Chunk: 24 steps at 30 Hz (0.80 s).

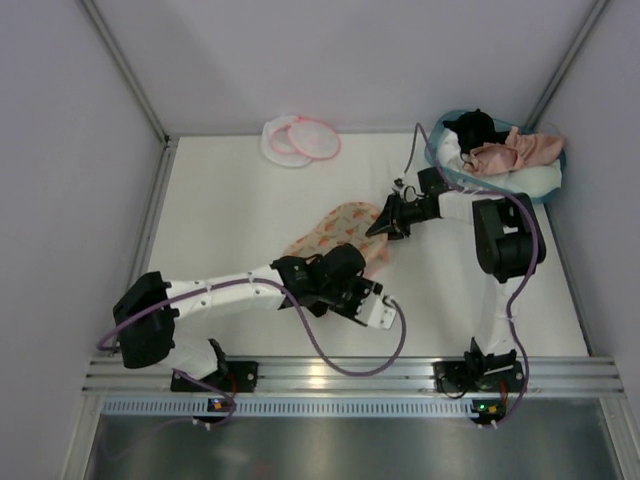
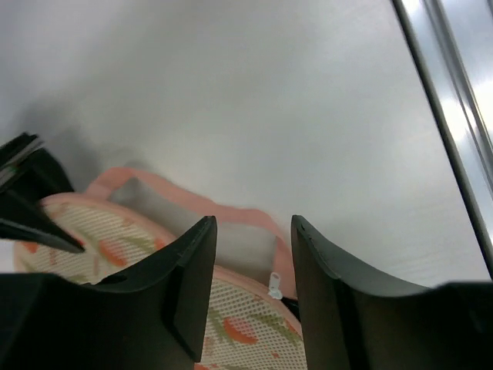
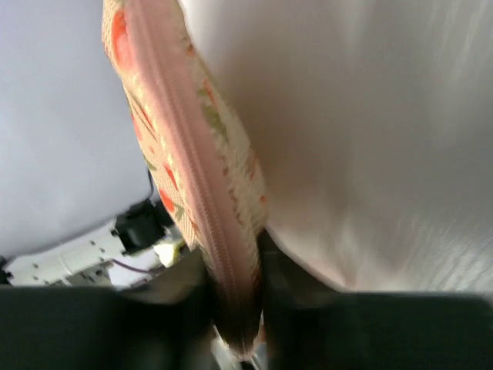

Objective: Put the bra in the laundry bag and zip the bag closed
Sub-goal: Zip the laundry bag at the center of the board.

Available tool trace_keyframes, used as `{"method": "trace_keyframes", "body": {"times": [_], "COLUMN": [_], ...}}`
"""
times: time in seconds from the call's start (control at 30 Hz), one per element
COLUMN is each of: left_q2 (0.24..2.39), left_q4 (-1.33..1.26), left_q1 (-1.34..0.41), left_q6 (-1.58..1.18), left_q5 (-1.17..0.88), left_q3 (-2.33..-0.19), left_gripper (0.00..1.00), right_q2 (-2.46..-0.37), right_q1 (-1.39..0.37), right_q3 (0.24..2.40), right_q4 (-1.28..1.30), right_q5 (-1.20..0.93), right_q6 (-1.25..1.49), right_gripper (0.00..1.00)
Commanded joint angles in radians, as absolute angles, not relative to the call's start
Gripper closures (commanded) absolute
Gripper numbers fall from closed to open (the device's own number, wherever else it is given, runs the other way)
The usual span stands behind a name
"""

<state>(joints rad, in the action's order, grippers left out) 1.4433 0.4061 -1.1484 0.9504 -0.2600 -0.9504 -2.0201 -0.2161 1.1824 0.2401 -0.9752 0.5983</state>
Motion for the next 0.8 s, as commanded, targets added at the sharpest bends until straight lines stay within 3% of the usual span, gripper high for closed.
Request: {"method": "trace_keyframes", "body": {"times": [0.0,0.07,0.1,0.13,0.2,0.33,0.4,0.43,0.67,0.77], "left_q2": [1.453,1.463,1.471,1.474,1.485,1.459,1.41,1.393,1.318,1.312], "left_q4": [0.391,0.393,0.393,0.391,0.393,0.377,0.342,0.31,0.304,0.298], "left_q1": [-1.074,-1.04,-0.99,-0.962,-0.87,-0.778,-0.753,-0.743,-0.585,-0.52], "left_q6": [0.651,0.508,0.411,0.361,0.246,0.199,0.172,0.151,-0.026,-0.075], "left_q5": [-0.305,-0.287,-0.29,-0.293,-0.293,-0.184,-0.095,-0.084,-0.078,-0.196], "left_q3": [-1.141,-1.192,-1.231,-1.247,-1.284,-1.272,-1.22,-1.203,-1.103,-1.051], "left_gripper": [0.5,0.47,0.43,0.41,0.39,0.37,0.17,0.02,0.02,0.02], "right_q2": [-2.075,-2.111,-2.135,-2.135,-2.112,-2.066,-2.031,-2.011,-1.719,-1.604], "right_q1": [-0.206,-0.207,-0.206,-0.204,-0.196,-0.193,-0.187,-0.184,-0.187,-0.19], "right_q3": [1.326,1.464,1.501,1.528,1.56,1.611,1.635,1.64,1.551,1.493], "right_q4": [0.343,0.504,0.547,0.563,0.574,0.641,0.69,0.702,0.698,0.675], "right_q5": [-0.979,-0.956,-0.944,-0.927,-0.902,-0.826,-0.801,-0.761,-0.47,-0.37], "right_q6": [0.441,0.315,0.289,0.27,0.246,0.161,0.108,0.089,-0.151,-0.228], "right_gripper": [0.68,0.5,0.33,0.26,0.01,0.01,0.01,0.01,0.0,0.01]}}
